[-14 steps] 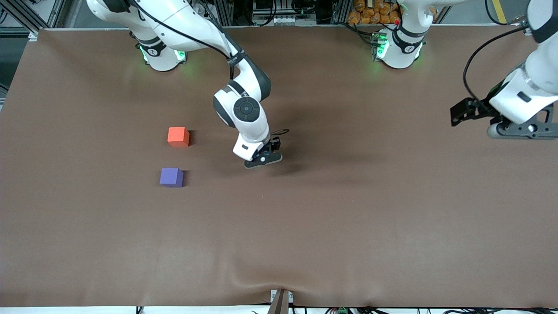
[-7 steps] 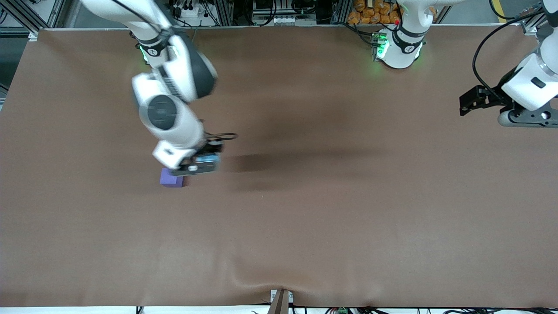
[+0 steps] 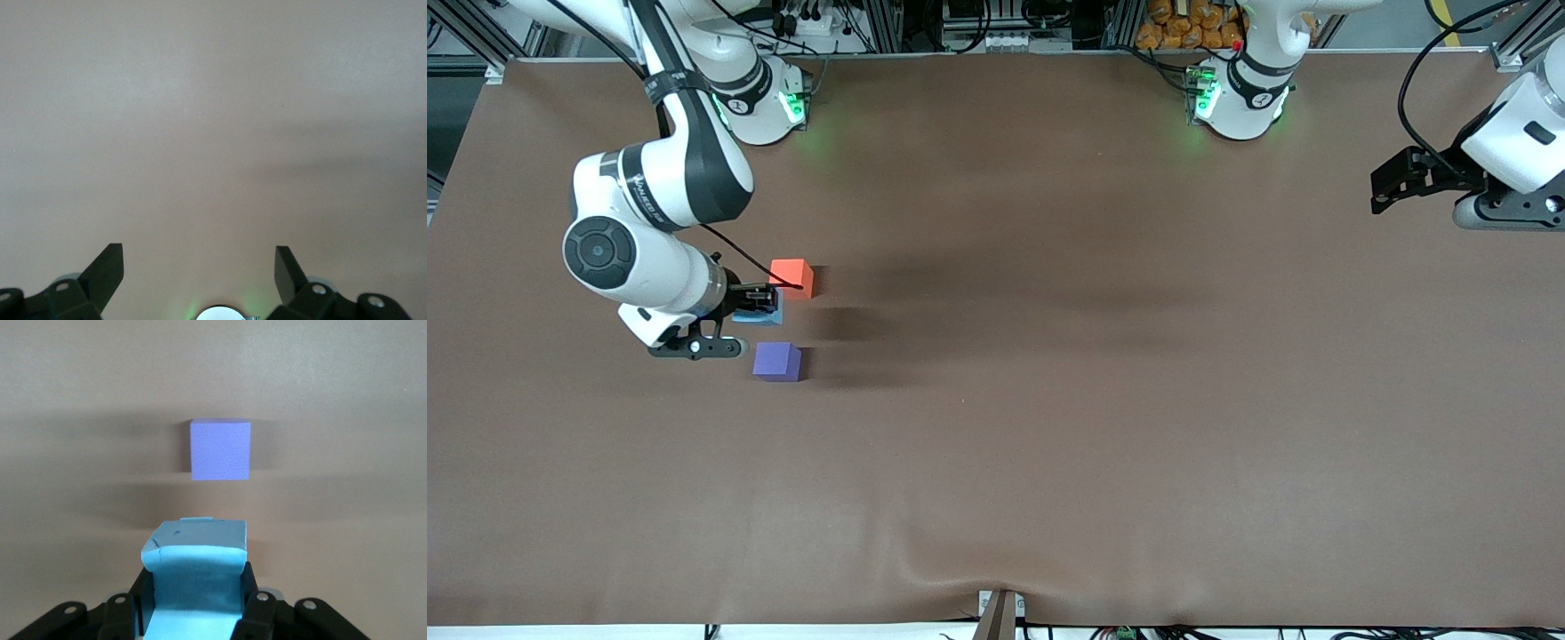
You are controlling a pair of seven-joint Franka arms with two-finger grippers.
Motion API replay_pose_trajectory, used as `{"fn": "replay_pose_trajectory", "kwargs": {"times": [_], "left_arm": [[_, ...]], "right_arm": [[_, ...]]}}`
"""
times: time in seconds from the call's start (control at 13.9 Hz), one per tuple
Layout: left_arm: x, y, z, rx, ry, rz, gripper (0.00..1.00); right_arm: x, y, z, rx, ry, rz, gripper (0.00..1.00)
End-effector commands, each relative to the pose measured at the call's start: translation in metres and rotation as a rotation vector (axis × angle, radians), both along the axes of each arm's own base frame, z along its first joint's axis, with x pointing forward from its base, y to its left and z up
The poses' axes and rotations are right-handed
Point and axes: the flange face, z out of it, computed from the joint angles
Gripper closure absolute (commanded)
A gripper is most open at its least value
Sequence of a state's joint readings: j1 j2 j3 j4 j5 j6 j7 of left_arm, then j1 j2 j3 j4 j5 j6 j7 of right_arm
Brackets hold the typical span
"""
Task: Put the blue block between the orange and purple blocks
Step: 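Carry the blue cube with the right gripper toward the purple cube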
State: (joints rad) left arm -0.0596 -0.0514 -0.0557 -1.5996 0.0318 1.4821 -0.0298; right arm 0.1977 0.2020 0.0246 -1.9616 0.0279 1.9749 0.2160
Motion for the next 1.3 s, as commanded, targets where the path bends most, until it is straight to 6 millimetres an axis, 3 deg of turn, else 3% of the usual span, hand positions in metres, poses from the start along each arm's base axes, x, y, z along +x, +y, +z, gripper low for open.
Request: {"fn": "replay_pose_trajectory", "kwargs": {"times": [0.0, 0.14, 0.43, 0.65, 1.23], "left_arm": [[-0.009, -0.003, 0.011, -0.008, -0.005, -0.012, 0.00], [-0.008, 0.001, 0.011, -0.009, -0.005, -0.012, 0.00], [-0.003, 0.004, 0.019, -0.015, -0.026, -0.004, 0.00], [-0.002, 0.003, 0.027, -0.018, -0.041, 0.007, 0.00], [0.000, -0.003, 0.017, -0.021, -0.022, -0.019, 0.00]], "right_arm": [[-0.028, -0.012, -0.025, 0.018, -0.047, 0.007, 1.00], [-0.036, -0.014, -0.047, 0.021, -0.073, 0.005, 1.00], [-0.037, -0.010, -0.059, 0.022, -0.076, 0.019, 1.00], [-0.047, -0.011, -0.080, 0.026, -0.099, 0.021, 1.00], [-0.050, -0.013, -0.121, 0.034, -0.128, 0.038, 1.00]]}}
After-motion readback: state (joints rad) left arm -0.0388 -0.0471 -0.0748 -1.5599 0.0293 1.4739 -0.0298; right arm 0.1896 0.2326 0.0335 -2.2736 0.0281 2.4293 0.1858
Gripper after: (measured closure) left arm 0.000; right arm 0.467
